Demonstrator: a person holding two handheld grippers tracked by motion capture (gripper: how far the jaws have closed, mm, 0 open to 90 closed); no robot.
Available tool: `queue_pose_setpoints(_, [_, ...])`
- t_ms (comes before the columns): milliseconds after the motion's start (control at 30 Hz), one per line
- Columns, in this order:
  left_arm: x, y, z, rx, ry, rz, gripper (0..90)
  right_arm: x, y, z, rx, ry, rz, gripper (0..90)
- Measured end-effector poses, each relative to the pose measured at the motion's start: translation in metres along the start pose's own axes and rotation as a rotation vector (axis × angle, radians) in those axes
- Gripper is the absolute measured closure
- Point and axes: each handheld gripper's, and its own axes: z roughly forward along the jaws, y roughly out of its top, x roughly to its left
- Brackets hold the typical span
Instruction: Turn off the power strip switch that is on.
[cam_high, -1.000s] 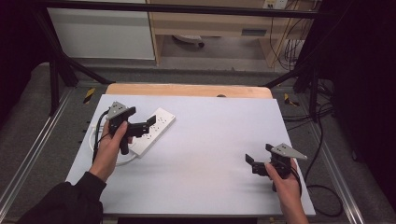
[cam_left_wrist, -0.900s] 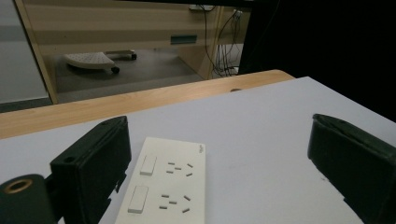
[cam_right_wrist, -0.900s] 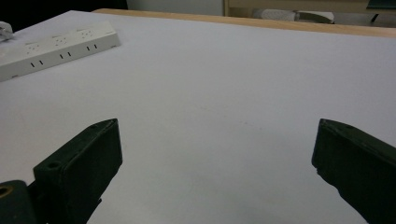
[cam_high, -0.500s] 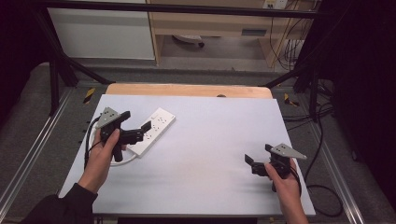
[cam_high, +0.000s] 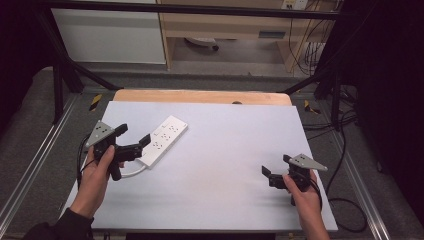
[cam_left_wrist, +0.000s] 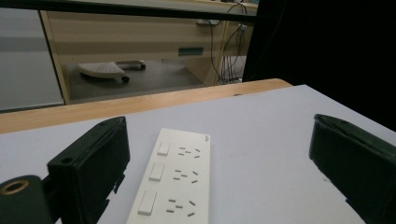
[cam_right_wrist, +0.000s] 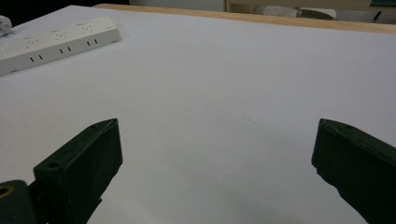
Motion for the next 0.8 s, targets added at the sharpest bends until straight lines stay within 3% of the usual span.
queue_pose_setpoints(500, [-0.004,-0.015,-0.018,0.015,-0.002,0.013,5.0,0.000,-0.001,0.000,0.003,-0.003,0.005,2.3])
queue_pose_setpoints(800, [-0.001,-0.021,-0.033,0.011,0.006,-0.001,4.8,0.000,0.000,0.000,0.002,-0.003,0.002,2.3])
